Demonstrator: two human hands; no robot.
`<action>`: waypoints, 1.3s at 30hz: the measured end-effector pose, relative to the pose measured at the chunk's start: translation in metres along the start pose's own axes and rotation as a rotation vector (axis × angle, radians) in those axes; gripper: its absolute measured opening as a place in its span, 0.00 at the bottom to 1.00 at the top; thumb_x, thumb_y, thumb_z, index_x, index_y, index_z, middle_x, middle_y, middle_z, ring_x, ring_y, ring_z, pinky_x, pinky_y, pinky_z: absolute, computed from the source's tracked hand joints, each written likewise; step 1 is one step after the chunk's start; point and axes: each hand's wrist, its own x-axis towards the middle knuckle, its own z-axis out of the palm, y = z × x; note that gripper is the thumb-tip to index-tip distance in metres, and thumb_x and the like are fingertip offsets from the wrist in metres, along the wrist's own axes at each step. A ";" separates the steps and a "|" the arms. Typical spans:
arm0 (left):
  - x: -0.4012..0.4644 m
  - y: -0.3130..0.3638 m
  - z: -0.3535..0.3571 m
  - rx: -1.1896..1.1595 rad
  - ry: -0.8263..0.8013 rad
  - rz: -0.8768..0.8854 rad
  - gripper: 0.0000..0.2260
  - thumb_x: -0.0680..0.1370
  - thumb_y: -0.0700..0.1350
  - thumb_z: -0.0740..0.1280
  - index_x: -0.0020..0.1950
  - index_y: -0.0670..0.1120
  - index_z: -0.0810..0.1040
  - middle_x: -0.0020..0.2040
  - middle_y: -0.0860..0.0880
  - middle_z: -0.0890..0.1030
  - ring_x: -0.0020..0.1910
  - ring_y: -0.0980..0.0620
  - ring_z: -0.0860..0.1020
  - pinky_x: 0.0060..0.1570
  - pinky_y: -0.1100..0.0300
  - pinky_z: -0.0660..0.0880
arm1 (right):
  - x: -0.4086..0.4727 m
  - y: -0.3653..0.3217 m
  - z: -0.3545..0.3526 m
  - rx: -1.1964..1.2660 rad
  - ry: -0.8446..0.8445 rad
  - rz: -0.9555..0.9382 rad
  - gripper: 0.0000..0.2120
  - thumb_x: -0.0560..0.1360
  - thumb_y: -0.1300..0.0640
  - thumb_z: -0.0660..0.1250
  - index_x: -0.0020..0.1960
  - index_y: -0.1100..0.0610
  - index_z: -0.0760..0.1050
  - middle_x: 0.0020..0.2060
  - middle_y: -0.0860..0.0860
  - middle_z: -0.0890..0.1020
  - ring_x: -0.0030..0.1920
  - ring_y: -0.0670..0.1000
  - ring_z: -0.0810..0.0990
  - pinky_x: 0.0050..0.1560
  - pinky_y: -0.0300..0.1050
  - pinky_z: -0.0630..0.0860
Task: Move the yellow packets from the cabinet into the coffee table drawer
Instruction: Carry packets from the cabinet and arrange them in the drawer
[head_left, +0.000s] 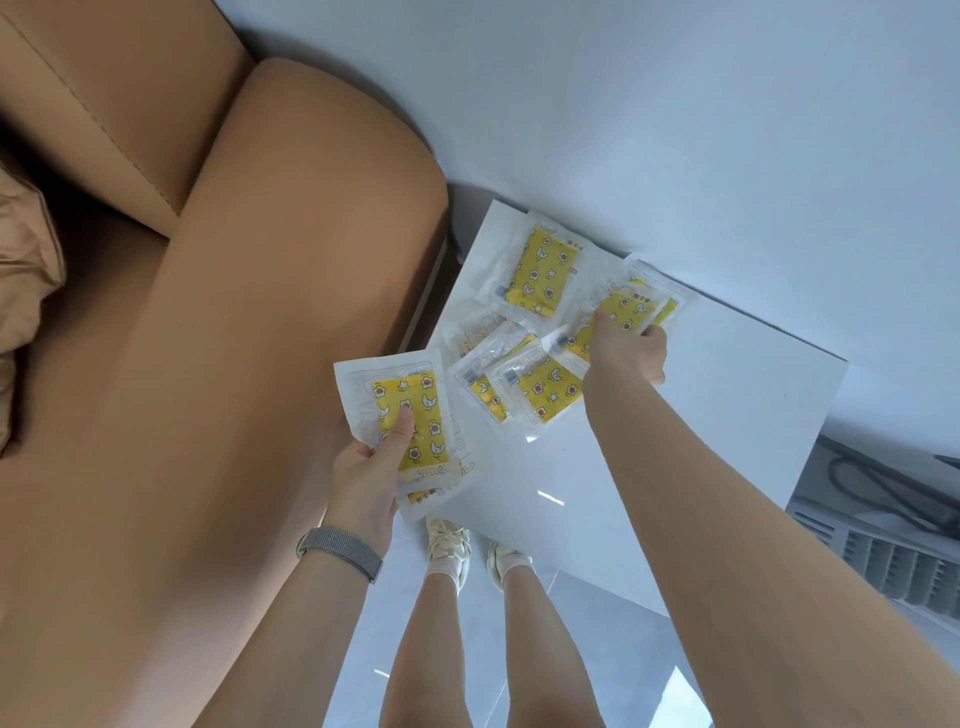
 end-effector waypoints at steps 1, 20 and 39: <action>0.000 0.001 0.000 0.003 -0.006 0.001 0.04 0.77 0.45 0.68 0.50 0.52 0.81 0.42 0.55 0.86 0.38 0.57 0.85 0.32 0.61 0.81 | 0.002 0.003 -0.003 0.030 -0.002 -0.011 0.15 0.73 0.49 0.72 0.54 0.52 0.72 0.54 0.54 0.76 0.33 0.49 0.71 0.34 0.42 0.69; -0.099 0.042 0.041 0.348 -0.243 0.049 0.11 0.75 0.47 0.71 0.55 0.45 0.81 0.46 0.46 0.86 0.44 0.46 0.85 0.34 0.54 0.81 | -0.089 0.057 -0.190 0.464 -0.331 -0.237 0.09 0.75 0.58 0.72 0.53 0.53 0.75 0.46 0.50 0.85 0.46 0.54 0.84 0.45 0.50 0.80; -0.385 0.003 0.091 0.919 -0.881 0.324 0.07 0.77 0.37 0.68 0.51 0.44 0.84 0.46 0.48 0.86 0.46 0.50 0.85 0.39 0.62 0.80 | -0.294 0.178 -0.451 1.022 -0.068 -0.169 0.10 0.76 0.56 0.67 0.55 0.59 0.79 0.43 0.56 0.86 0.39 0.51 0.85 0.35 0.44 0.79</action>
